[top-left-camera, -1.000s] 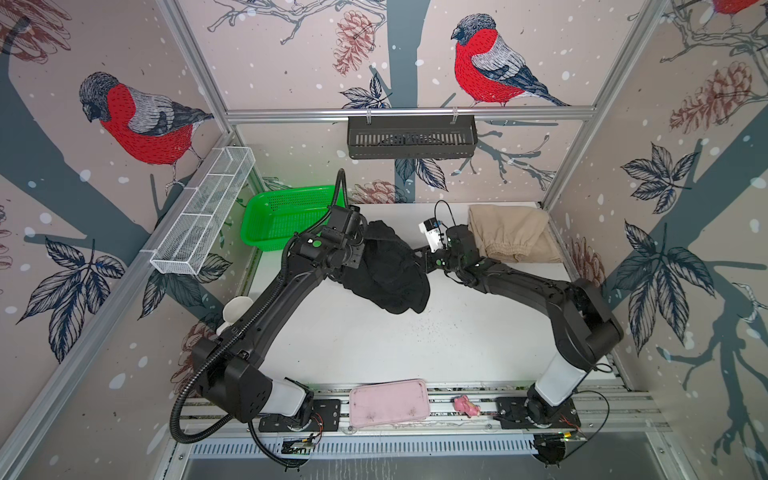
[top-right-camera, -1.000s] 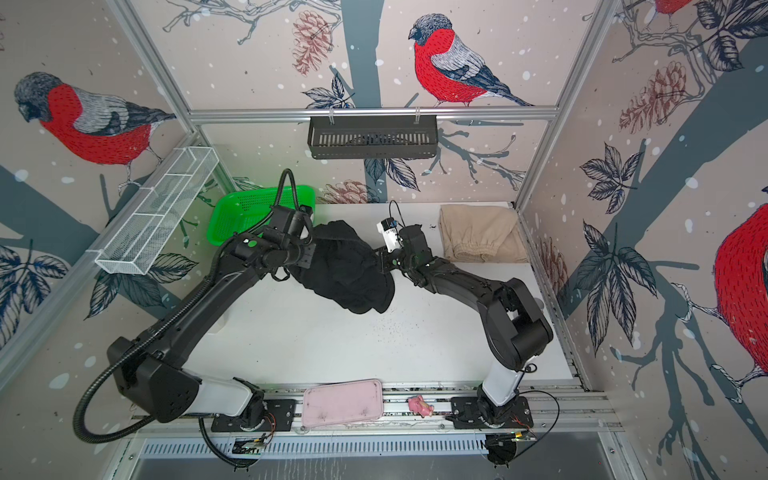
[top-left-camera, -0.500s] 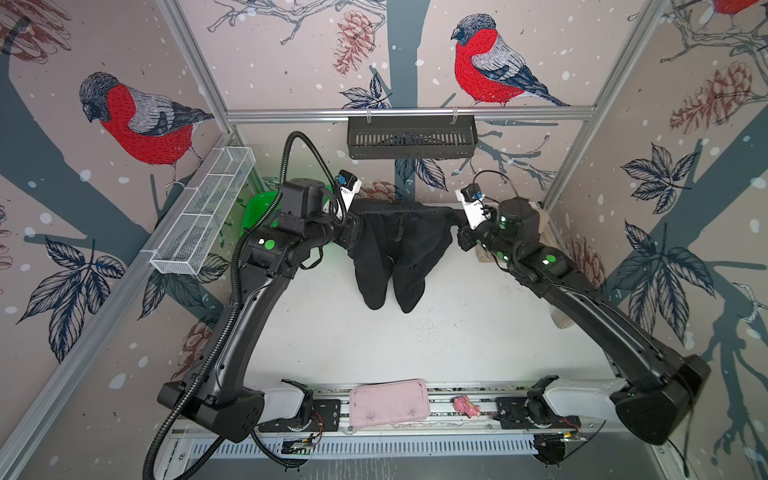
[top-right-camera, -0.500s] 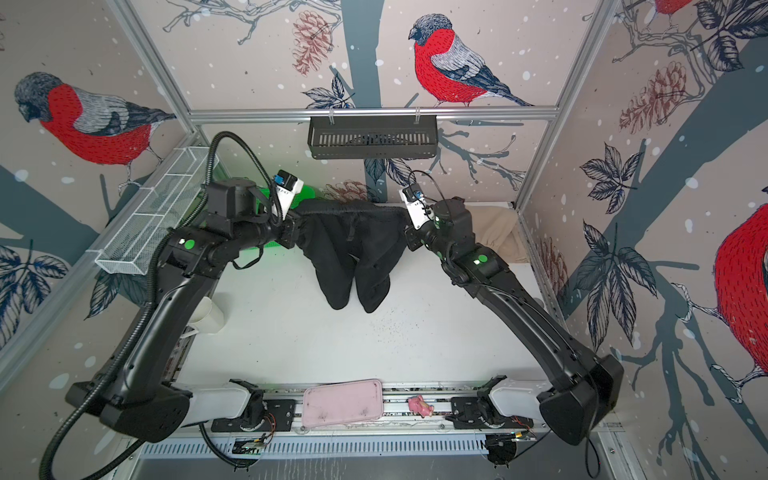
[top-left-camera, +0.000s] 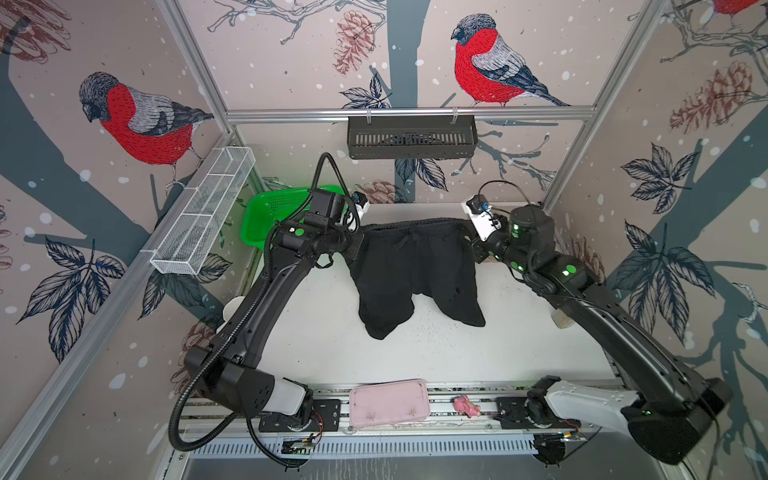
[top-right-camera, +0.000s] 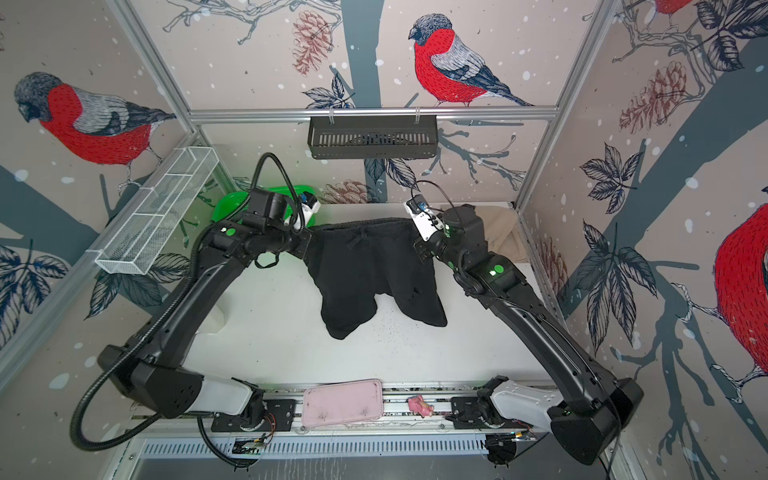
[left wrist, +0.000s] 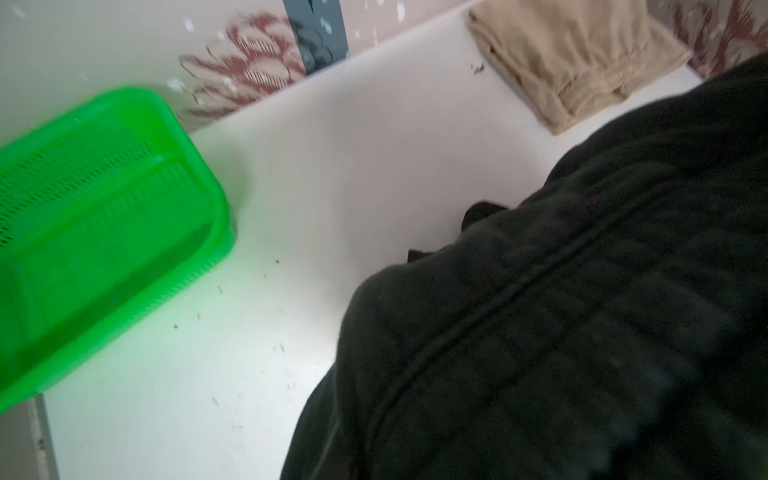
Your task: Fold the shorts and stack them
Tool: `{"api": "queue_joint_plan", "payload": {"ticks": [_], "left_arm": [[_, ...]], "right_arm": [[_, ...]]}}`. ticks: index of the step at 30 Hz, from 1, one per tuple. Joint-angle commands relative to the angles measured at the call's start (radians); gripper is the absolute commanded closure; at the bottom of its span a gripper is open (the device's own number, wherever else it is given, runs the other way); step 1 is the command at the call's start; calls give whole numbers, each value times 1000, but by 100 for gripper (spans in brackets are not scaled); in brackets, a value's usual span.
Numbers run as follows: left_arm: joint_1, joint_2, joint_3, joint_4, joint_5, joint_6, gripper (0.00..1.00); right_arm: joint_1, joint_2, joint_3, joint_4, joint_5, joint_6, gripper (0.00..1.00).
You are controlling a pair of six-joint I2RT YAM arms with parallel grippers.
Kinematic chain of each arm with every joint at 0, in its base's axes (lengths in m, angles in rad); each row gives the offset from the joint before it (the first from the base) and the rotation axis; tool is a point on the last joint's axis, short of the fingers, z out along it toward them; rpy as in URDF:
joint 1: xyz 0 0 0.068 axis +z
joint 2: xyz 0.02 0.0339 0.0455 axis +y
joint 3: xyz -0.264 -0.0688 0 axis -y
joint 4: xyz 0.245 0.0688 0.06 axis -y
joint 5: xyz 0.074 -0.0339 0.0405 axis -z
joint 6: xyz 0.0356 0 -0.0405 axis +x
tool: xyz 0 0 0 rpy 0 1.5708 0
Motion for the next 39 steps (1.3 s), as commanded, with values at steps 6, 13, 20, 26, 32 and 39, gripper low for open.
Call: {"api": "queue_joint_plan", "payload": {"ticks": [6, 13, 20, 26, 32, 39], "left_arm": [[8, 128, -31, -36, 3, -55, 52], [9, 138, -41, -28, -4, -63, 3], [12, 138, -101, 9, 29, 44, 3], [-22, 210, -177, 101, -164, 57, 4], [-6, 297, -115, 172, -377, 72, 5], [-6, 365, -122, 171, -304, 124, 6]], "right_arm": [[-12, 217, -7, -4, 9, 0, 100], [-40, 350, -52, -11, -164, 14, 100], [-122, 436, -56, 7, -349, 30, 100], [-152, 463, -40, 16, -413, 23, 100], [-162, 472, -39, 23, -447, 18, 100], [-183, 459, -70, 53, -468, 26, 100]]}}
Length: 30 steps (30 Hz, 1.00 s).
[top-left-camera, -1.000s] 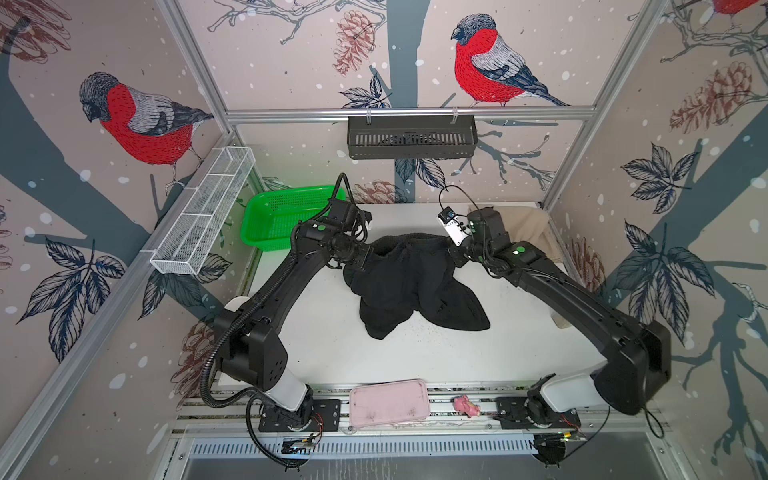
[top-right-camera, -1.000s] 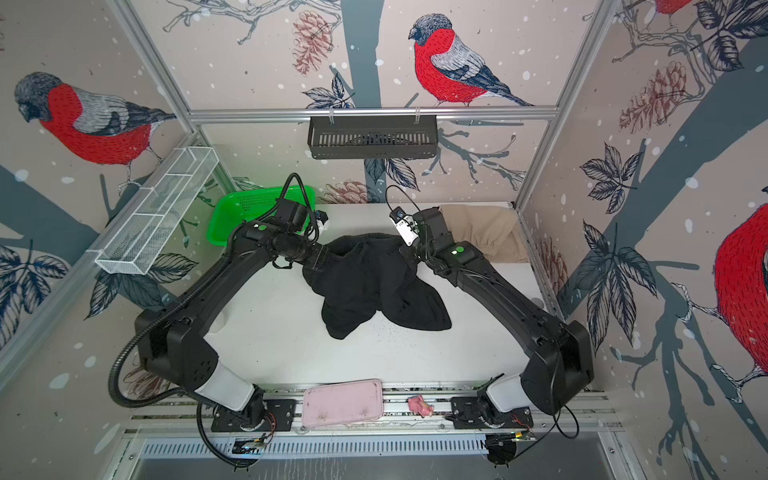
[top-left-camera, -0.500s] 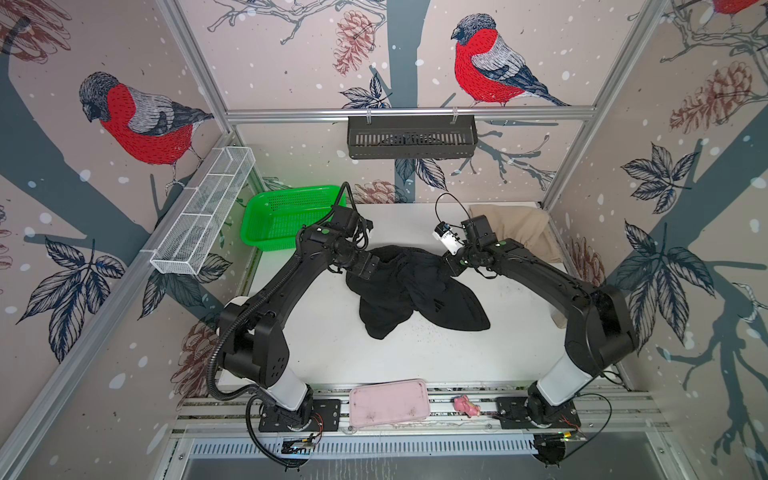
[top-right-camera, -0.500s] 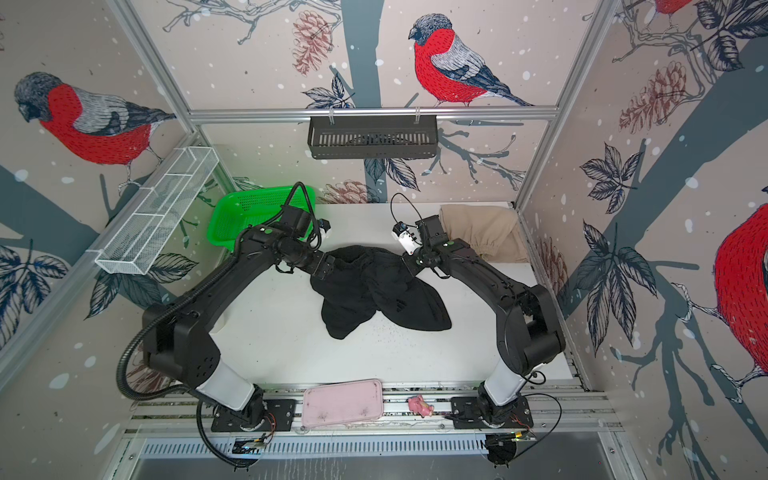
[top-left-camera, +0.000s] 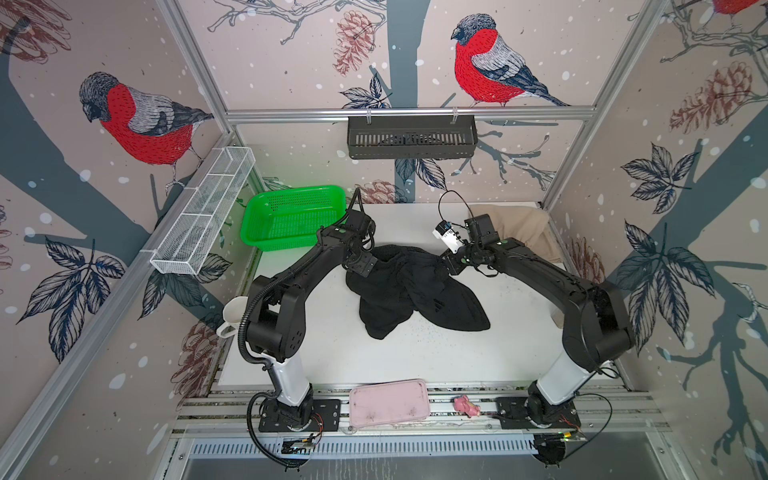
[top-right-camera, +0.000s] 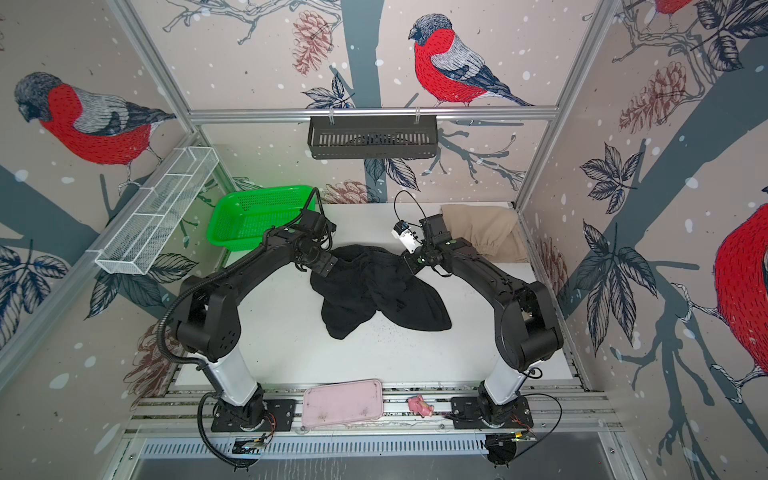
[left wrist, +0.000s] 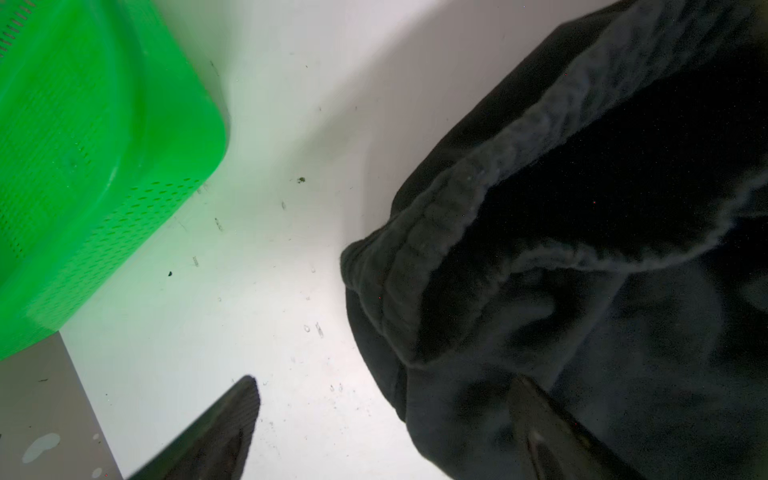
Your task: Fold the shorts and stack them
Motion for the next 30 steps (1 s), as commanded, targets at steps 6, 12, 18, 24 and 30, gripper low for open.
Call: {"api": "queue_joint_plan", "payload": {"ticks": [6, 12, 18, 24, 30], "left_arm": [[3, 64, 15, 28, -31, 26, 11], [2, 127, 123, 14, -14, 17, 25], [2, 184, 168, -30, -20, 15, 76], [0, 190, 181, -20, 30, 18, 69], [0, 223, 230, -6, 62, 27, 43]], "right_arm": [[-21, -18, -17, 42, -46, 11, 100], [-30, -41, -45, 67, -48, 19, 100], [-41, -59, -60, 81, -37, 20, 100], [-44, -65, -40, 87, -47, 17, 100], [-44, -65, -41, 106, -65, 24, 100]]}}
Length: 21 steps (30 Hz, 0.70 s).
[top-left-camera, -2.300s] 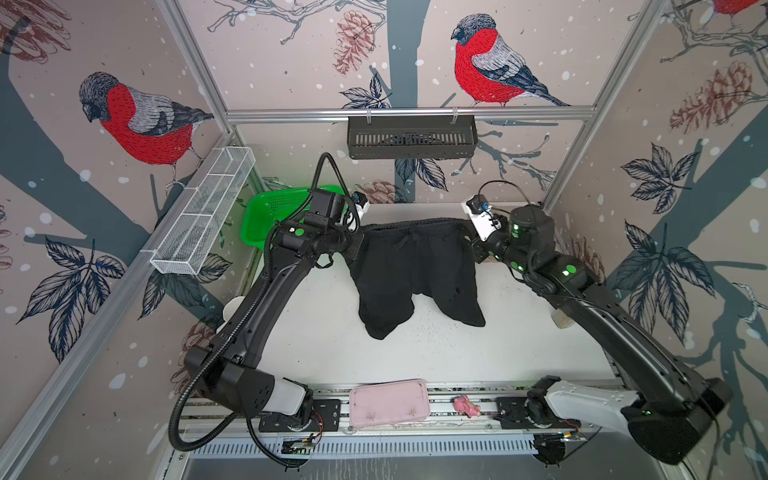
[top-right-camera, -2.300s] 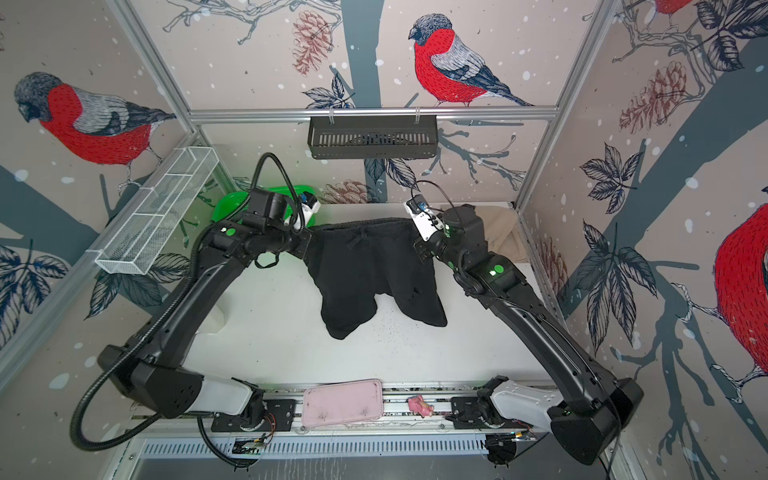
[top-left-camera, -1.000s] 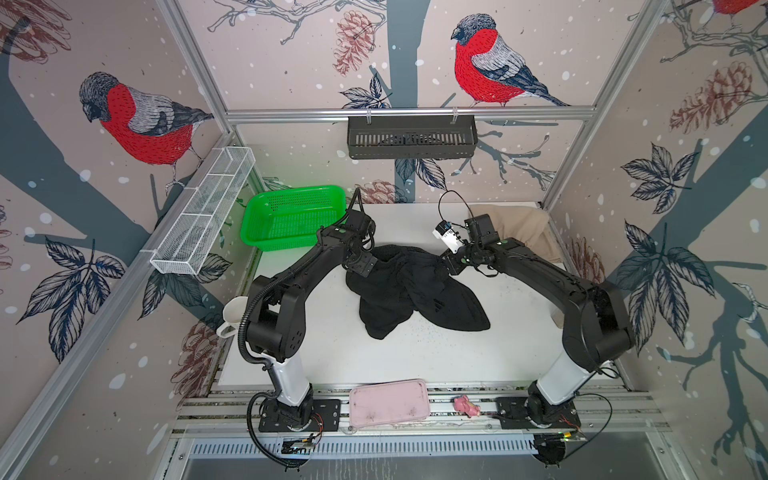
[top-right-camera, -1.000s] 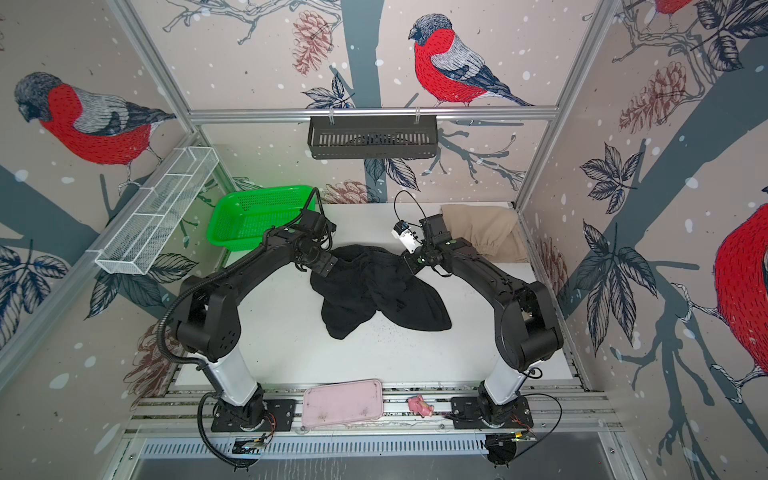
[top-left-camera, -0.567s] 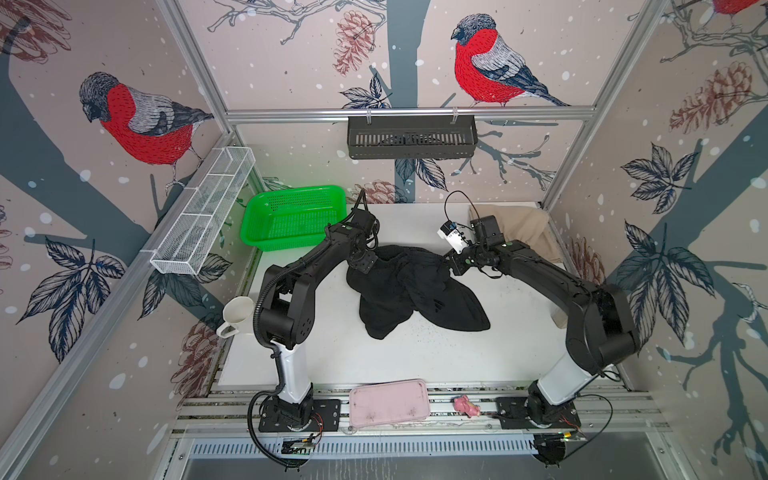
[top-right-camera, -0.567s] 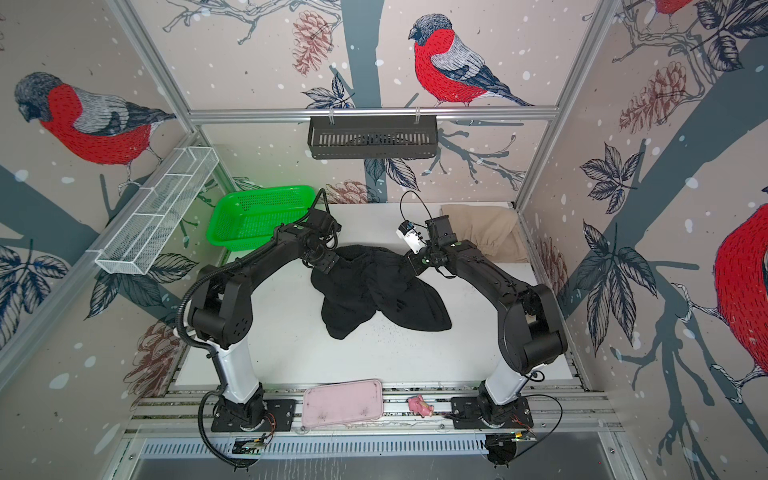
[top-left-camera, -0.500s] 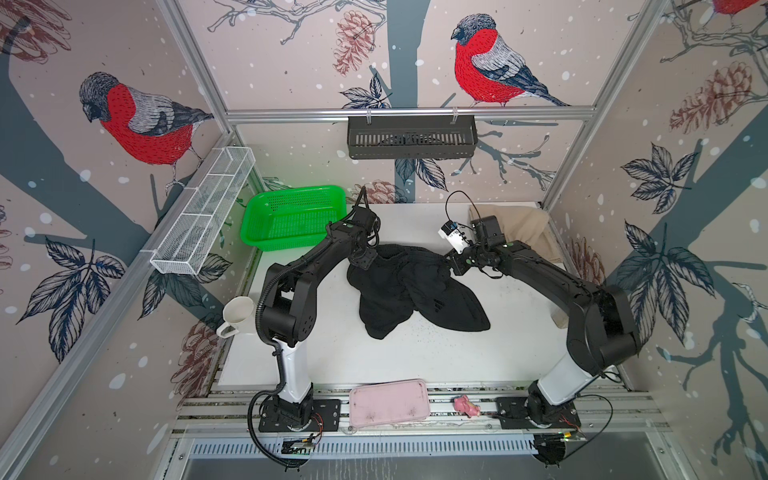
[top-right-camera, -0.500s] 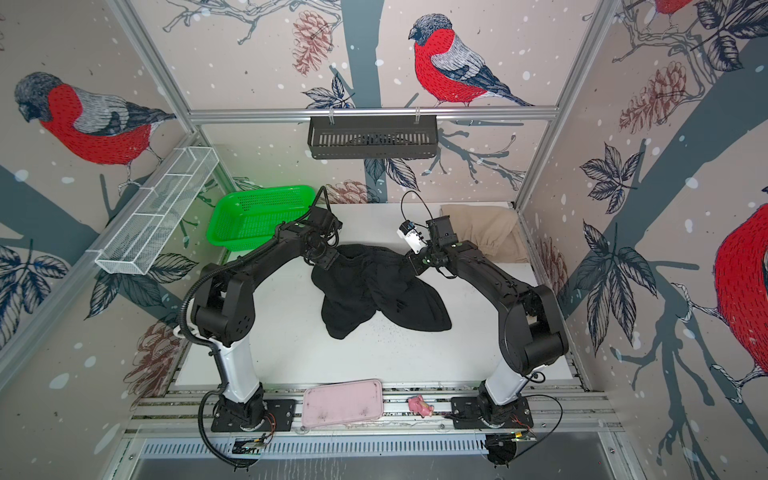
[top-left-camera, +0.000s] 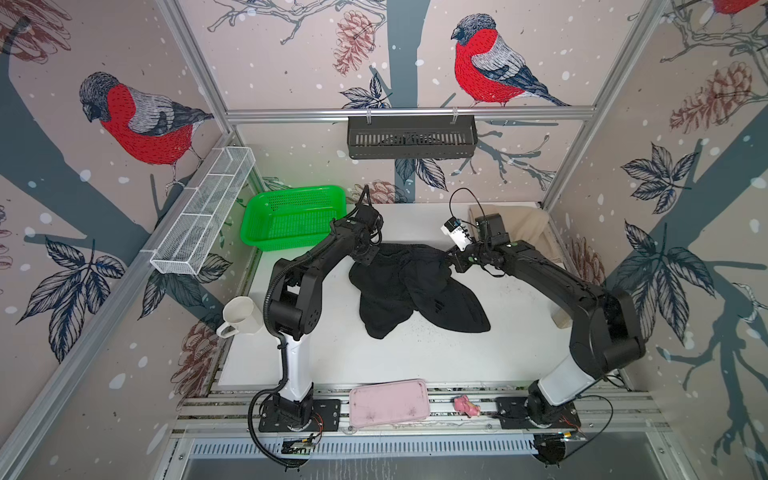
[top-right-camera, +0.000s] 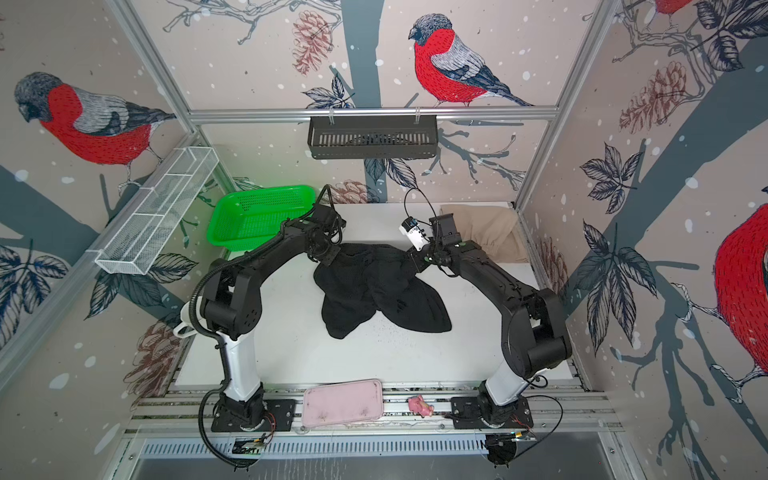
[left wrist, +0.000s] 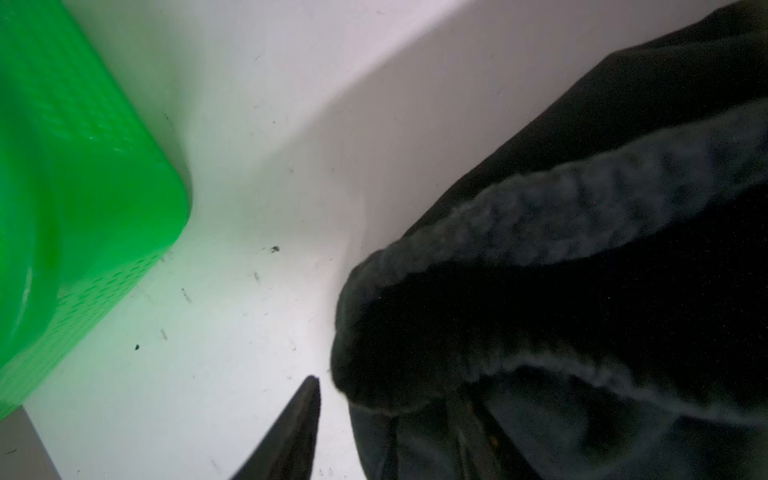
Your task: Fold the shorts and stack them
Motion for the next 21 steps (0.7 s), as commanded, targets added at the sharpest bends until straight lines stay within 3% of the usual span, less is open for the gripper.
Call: {"api": "queue_joint_plan", "payload": {"ticks": [1, 8, 14, 15, 21], "left_arm": [[0, 35, 43, -5, 28, 20, 43], [2, 145, 156, -55, 38, 61, 46], [1, 161, 208, -72, 56, 68, 97], [1, 151, 203, -66, 52, 66, 100], [3, 69, 204, -91, -21, 22, 100]], "right_arm": [[3, -4, 6, 38, -34, 22, 100], [4, -4, 8, 43, -39, 26, 100], [4, -7, 14, 45, -18, 27, 100], [5, -8, 13, 47, -6, 30, 100], [14, -21, 30, 26, 172, 33, 100]]}}
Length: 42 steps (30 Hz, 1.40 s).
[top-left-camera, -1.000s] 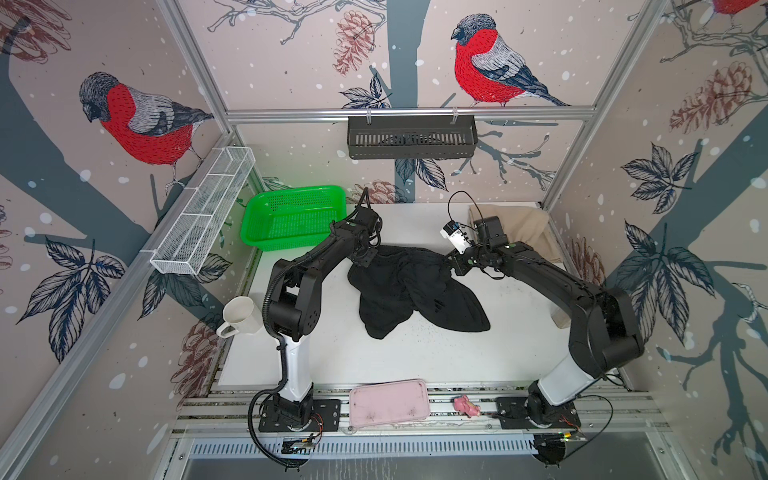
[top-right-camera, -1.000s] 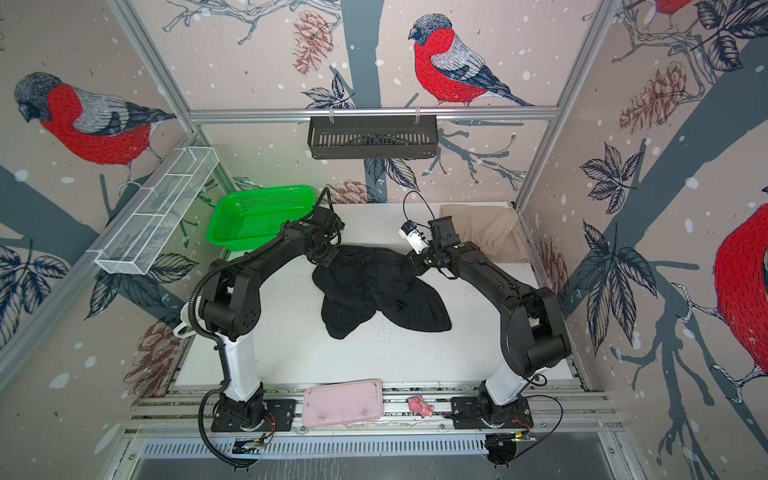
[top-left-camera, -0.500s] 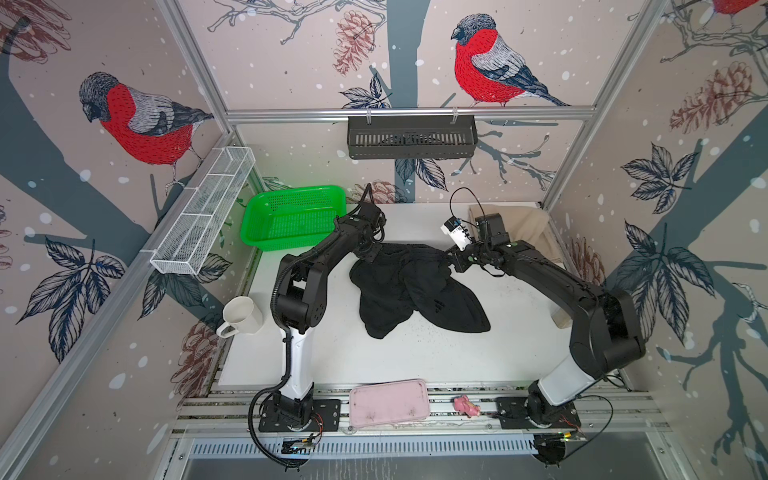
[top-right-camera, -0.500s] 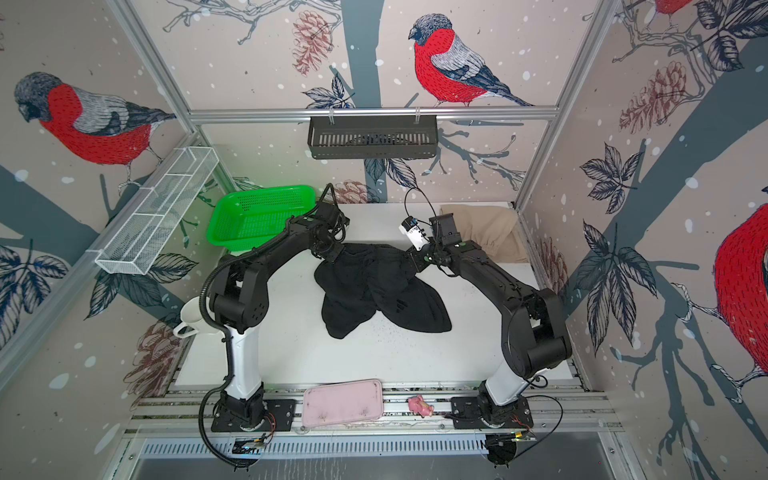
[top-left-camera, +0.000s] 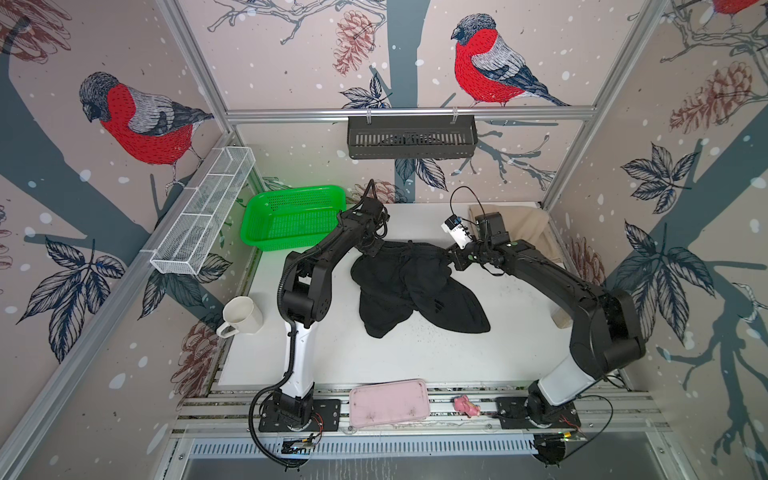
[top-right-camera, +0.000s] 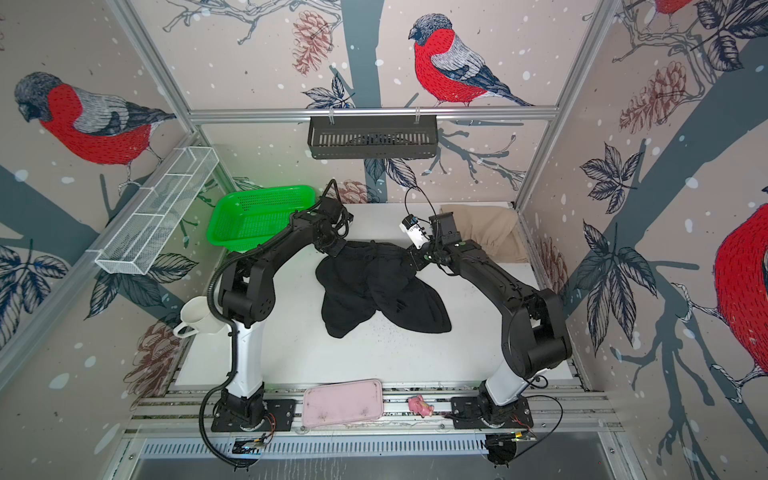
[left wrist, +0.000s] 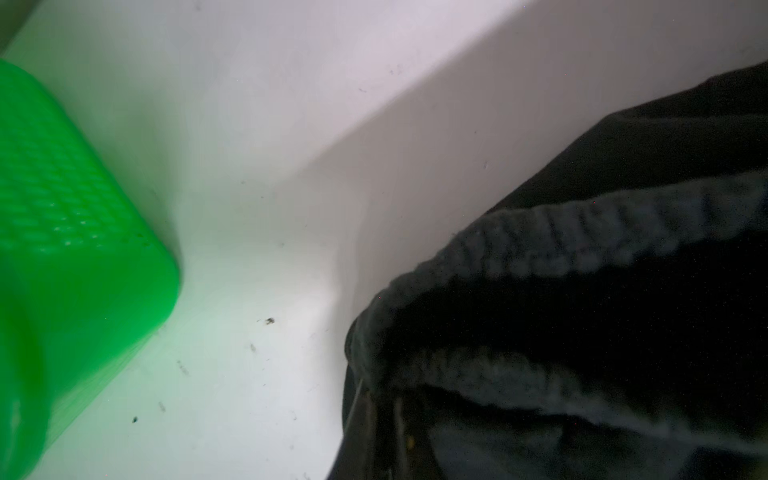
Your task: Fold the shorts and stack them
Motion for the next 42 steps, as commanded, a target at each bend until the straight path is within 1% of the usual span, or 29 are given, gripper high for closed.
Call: {"api": "queue_joint_plan", "payload": {"ticks": [1, 4, 9, 14, 16, 19, 21, 24, 28, 30, 35, 37, 38, 40, 42], "left_arm": [[2, -73, 4, -34, -42, -34, 100], [1, -166, -8, -45, -44, -53, 100], [1, -331, -24, -55, -26, -73, 100], [1, -525, -16, -49, -15, -92, 100], [2, -644, -51, 13, -5, -84, 100], [1, -811, -77, 75, 73, -66, 100], [1, -896, -64, 76, 144, -64, 100], [0, -973, -8, 18, 227, -77, 100], [0, -1043, 8, -39, 298, -88, 100], [2, -1073, 6, -67, 322, -87, 100], [0, -1086, 71, -190, 269, -99, 100], [1, -1056, 97, -256, 229, -116, 100], [1, -1032, 100, -283, 198, -130, 100], [1, -993, 75, -282, 108, -165, 100], [1, -938, 33, -258, -54, -209, 100]], "right_arm": [[10, -22, 23, 8, 167, 9, 100], [14, -61, 32, 7, 255, 3, 100], [34, -194, 36, 22, 322, -10, 100], [59, -365, 45, 40, 319, -16, 100], [74, -458, 61, 27, 318, -14, 100], [106, -548, 117, -25, 320, -13, 100], [134, -596, 155, -62, 311, -12, 100], [180, -644, 234, -153, 242, -11, 100], [247, -672, 329, -271, 137, -2, 100], [274, -677, 384, -331, 116, 9, 100], [292, -690, 485, -447, 80, 22, 100], [292, -688, 501, -475, 114, 27, 100], [292, -683, 495, -483, 146, 28, 100], [292, -668, 454, -471, 256, 34, 100], [292, -637, 384, -434, 425, 33, 100]]}}
